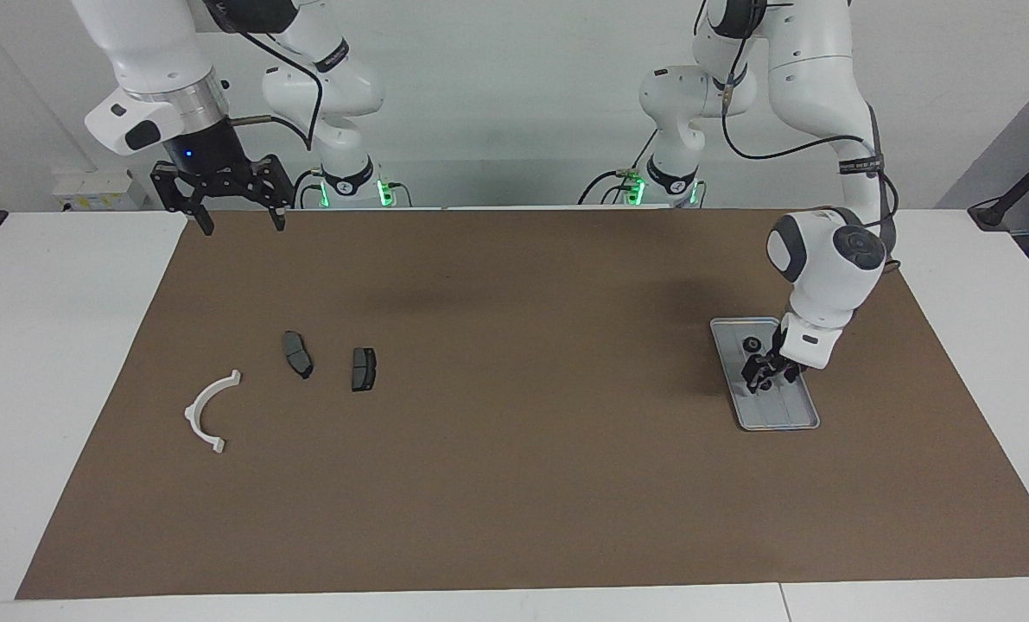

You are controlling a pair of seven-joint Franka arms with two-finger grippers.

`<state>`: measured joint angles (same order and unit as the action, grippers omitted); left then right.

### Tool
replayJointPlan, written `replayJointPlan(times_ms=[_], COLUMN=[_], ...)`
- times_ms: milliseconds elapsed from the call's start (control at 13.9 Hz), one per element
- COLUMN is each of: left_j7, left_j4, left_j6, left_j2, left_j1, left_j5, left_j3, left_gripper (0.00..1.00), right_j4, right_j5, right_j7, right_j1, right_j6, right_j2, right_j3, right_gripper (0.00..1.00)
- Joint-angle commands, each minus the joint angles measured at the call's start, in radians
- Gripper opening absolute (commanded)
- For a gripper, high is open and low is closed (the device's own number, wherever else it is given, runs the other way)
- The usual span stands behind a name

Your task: Pick bearing gear from pile to tray

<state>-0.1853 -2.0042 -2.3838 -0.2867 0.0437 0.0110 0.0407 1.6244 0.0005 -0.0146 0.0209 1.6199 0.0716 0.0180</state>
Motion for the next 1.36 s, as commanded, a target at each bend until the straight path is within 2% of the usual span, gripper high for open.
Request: replayJointPlan(times_ms=[0,144,359,503,646,1293], left_j7=[0.001,0.001,0.001,0.003,0.006,0.012], left_j4=[0.089,0.140,0.220,0.222,0.223,0.234], left_j6=[0.258,0.417,0.627,0.701,0.788,0.746], left_j2=[0.098,0.159,0.207,0.283,0.314,0.327], left_j1=[-0.005,-0.005,0.007,0.008,0.010,0.015], left_j5=[0.007,0.006,0.006,0.006,0.006,0.004], left_j3=[0.002,0.002,0.004,0.004,0.004,-0.007], left_gripper=[1.00,1.00,1.00,1.00,1.00,1.00], right_j4=[0.002,0.002,0.002,0.002,0.002,0.003], right_j5=[0.018,0.018,0.018,0.016,0.016,0.016], right_j7=[0.011,0.010,0.011,0.011,0.013,0.011], right_j1=[-0.015,-0.013,-0.013,-0.012,-0.013,-0.012], right_j6=[-0.008,-0.008,-0.008,-0.008,-0.009,-0.008], right_j2=[0.005,0.005,0.005,0.008,0.010,0.010], right_j3=[0.008,0.008,0.008,0.008,0.008,0.008], right_gripper=[1.00,1.00,1.00,1.00,1.00,1.00])
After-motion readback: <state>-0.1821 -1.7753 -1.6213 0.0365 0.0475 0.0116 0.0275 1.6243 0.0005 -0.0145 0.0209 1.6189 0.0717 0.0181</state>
